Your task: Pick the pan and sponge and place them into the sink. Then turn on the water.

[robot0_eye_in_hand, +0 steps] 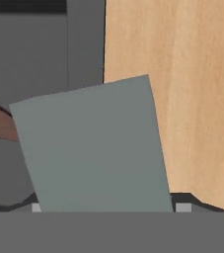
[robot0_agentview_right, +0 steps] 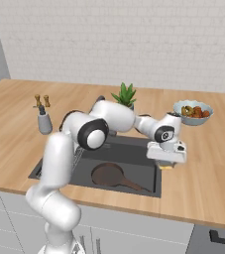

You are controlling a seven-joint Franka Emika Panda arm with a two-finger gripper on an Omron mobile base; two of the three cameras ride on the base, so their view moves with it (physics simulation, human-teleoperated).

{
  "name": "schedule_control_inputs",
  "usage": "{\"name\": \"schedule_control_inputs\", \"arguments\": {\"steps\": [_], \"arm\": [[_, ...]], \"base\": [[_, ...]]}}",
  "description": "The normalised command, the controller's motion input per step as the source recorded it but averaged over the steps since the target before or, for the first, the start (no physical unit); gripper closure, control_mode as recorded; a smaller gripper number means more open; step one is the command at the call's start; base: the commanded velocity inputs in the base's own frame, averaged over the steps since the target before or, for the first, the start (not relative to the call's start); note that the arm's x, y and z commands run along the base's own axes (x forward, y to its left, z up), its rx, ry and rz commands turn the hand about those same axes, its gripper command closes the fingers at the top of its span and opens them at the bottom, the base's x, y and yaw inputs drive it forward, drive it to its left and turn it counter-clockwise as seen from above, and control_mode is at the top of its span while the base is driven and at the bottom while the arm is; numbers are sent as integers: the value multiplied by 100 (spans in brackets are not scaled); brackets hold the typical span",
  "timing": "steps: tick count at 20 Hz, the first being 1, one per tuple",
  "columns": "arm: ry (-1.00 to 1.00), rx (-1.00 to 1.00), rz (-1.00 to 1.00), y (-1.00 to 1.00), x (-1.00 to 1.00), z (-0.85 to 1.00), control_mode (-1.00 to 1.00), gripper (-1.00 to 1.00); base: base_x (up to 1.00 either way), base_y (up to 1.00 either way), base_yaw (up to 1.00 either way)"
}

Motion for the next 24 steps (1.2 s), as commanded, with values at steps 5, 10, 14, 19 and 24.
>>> {"name": "schedule_control_inputs", "arguments": {"steps": [5, 10, 14, 19, 24], "arm": [[-2, 6, 49, 49, -13, 10, -100, 100], [-5, 14, 42, 43, -13, 3, -100, 100], [-1, 14, 38, 38, 0, 0, -100, 100], [-1, 3, 33, 28, -2, -2, -100, 100], [0, 0, 14, 13, -7, -2, -100, 100]], "base": [[0, 0, 0], [0, 0, 0], [0, 0, 0], [0, 0, 0], [0, 0, 0]]}}
